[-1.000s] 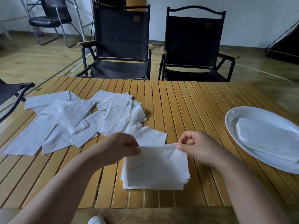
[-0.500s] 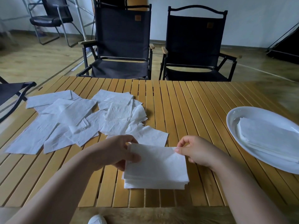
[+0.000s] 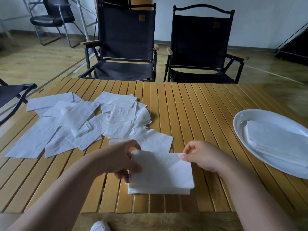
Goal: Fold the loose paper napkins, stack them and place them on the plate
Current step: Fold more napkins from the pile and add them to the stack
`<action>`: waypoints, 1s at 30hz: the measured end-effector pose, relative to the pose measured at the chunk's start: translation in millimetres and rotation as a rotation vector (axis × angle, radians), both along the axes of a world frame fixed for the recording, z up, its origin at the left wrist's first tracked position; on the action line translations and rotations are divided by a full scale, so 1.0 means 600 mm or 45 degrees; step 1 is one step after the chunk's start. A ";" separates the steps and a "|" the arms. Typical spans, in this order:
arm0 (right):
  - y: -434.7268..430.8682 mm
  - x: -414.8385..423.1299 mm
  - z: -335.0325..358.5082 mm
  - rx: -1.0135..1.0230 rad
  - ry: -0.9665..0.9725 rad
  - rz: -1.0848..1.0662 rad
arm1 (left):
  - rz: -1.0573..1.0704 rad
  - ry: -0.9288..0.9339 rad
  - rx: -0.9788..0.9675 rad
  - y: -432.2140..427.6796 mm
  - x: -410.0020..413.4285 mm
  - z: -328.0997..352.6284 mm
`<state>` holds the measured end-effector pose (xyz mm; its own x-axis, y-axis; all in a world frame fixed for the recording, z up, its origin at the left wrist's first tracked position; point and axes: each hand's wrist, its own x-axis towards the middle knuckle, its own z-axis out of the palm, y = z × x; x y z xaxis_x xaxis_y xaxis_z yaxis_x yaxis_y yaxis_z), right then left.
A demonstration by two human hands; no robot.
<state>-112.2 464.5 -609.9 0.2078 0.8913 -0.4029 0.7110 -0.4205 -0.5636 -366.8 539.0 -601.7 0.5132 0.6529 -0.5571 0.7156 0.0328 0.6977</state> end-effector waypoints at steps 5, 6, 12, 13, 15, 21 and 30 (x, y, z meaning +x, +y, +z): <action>0.001 0.000 -0.001 0.024 0.003 0.001 | 0.022 0.129 0.189 0.011 0.000 -0.012; 0.001 0.000 -0.001 0.037 0.013 -0.004 | 0.017 0.147 0.248 0.013 -0.001 -0.014; 0.004 -0.005 -0.008 0.003 -0.046 0.005 | -0.082 0.310 0.387 0.016 -0.001 -0.028; 0.005 -0.005 -0.009 0.019 -0.053 -0.010 | -0.068 0.293 0.398 0.018 -0.001 -0.028; 0.008 -0.005 -0.008 0.134 -0.060 -0.069 | 0.013 0.235 0.486 0.023 -0.003 -0.028; 0.033 -0.036 -0.018 0.511 -0.119 -0.090 | 0.052 0.213 0.902 0.048 -0.010 -0.052; 0.066 -0.072 -0.062 0.367 -0.203 0.005 | 0.046 0.218 1.035 0.062 0.004 -0.068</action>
